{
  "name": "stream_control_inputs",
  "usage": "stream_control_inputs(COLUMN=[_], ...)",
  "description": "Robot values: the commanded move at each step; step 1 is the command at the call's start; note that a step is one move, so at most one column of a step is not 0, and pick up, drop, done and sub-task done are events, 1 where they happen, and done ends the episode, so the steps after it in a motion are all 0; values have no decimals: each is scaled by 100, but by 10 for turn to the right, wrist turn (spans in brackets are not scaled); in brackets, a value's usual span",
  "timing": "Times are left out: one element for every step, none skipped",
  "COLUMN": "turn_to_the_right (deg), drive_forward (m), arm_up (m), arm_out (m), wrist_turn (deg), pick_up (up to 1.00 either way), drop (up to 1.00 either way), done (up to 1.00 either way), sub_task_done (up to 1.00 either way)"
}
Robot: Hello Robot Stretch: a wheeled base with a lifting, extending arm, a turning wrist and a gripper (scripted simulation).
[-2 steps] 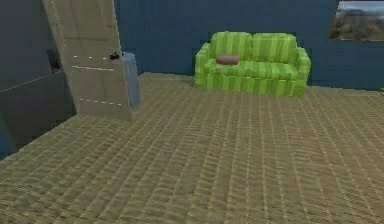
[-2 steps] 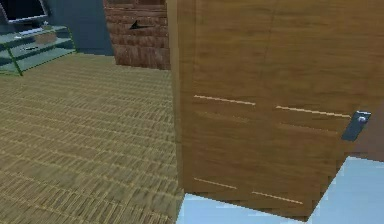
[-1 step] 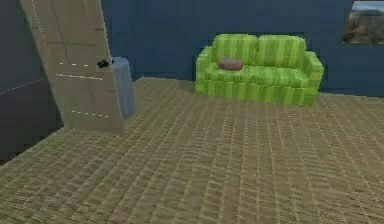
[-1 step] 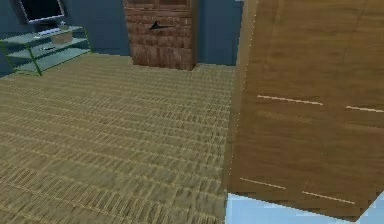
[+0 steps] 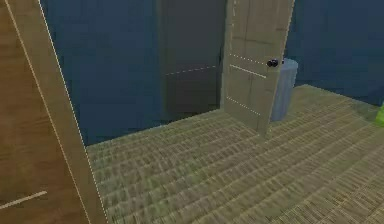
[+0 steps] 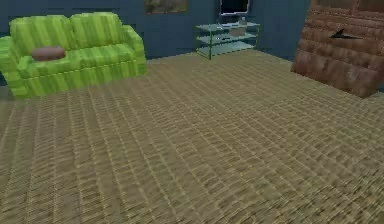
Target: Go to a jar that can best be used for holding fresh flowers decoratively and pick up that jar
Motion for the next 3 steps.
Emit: stream_control_inputs(turn_to_the_right=[0, 0, -60], drive_forward=[100, 100, 0], arm_up=[0, 0, 0], arm_out=[0, 0, 0], wrist_turn=[0, 0, 0], pick_up=[0, 0, 0], drop=[0, 0, 0], done=[0, 0, 0], sub_task_done=[0, 0, 0])
